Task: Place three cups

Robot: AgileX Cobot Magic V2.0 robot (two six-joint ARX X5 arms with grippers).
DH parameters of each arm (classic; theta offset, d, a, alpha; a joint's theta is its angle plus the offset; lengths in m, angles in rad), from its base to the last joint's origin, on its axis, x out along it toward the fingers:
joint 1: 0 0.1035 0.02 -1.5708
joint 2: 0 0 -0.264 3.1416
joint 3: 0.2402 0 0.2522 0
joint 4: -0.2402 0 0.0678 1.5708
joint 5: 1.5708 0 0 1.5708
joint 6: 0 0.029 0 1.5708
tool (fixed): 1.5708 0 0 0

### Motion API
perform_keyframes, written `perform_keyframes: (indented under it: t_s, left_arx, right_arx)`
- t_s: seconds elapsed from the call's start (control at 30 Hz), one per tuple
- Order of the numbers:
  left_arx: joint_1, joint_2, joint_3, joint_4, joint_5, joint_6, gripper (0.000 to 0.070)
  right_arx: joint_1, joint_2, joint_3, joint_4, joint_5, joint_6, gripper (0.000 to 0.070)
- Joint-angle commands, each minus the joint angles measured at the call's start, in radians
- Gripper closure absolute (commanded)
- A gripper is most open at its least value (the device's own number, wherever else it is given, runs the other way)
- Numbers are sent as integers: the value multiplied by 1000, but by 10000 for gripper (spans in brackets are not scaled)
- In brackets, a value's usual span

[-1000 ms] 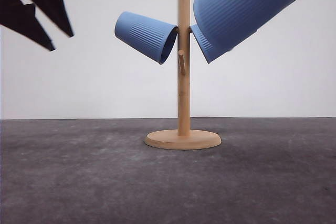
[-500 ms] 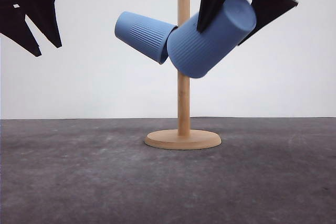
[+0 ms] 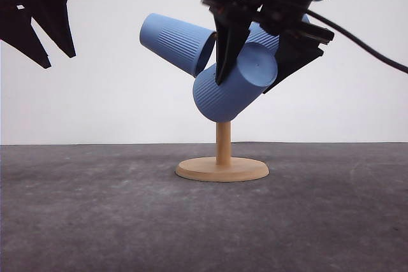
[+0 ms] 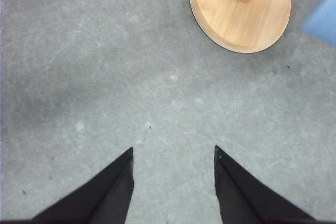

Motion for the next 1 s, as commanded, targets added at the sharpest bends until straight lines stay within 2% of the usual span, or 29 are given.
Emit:
perform_keyframes:
  t_s: [0.0, 0.13, 0.2, 0.37, 0.57, 0.97]
  left_arx:
    - [-2, 8, 22, 4, -2, -3, 424]
    - [-2, 8, 22, 4, -2, -3, 424]
    - [-2, 8, 22, 3, -2, -3, 424]
    - [-2, 8, 22, 1, -2, -3, 424]
    - [-2, 8, 22, 0, -2, -3, 424]
    - [-2, 8, 23, -27, -2, -3, 424]
  right_arx:
    - [6, 20, 17, 26, 12, 30, 421]
    - [6, 21, 17, 66, 26, 35, 420]
    - [6, 21, 17, 76, 26, 35, 396]
    - [1, 21, 17, 86, 25, 34, 133]
    - [1, 21, 17, 110, 13, 34, 83]
    - [-1, -46, 17, 136, -53, 27, 83]
